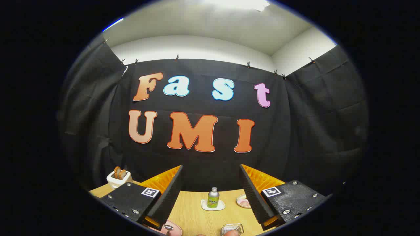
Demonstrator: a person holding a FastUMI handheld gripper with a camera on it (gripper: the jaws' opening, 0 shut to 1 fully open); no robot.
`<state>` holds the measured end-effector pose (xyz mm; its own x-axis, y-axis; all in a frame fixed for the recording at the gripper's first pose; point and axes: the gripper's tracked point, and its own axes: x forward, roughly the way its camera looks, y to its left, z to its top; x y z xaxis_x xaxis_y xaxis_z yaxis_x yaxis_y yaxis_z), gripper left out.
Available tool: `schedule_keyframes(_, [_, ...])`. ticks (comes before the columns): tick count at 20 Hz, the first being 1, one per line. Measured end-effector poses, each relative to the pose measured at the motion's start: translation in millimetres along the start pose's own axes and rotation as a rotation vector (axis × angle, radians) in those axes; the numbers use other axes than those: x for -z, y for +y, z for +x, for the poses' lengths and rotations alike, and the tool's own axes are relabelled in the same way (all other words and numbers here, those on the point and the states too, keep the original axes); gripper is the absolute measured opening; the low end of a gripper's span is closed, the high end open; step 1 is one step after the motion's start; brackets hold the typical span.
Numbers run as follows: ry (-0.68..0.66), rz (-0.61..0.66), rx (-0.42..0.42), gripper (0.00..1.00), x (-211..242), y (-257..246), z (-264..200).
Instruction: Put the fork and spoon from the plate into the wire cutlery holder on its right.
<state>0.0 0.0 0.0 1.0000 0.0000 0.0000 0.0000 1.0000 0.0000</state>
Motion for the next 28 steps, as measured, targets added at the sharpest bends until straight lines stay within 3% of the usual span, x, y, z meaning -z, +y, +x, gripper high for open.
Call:
schedule_keyframes(11, [0.008,0.024,-0.067,0.98,-2.2,32.7,-5.9])
schedule_keyframes(17, [0.001,0.018,-0.059,0.98,-2.7,38.3,-1.5])
schedule_keyframes(24, [0.089,0.006,-0.085,0.98,38.2,59.7,-4.8])
schedule_keyframes(28, [0.199,0.004,-0.156,0.98,82.4,87.1,-12.6])
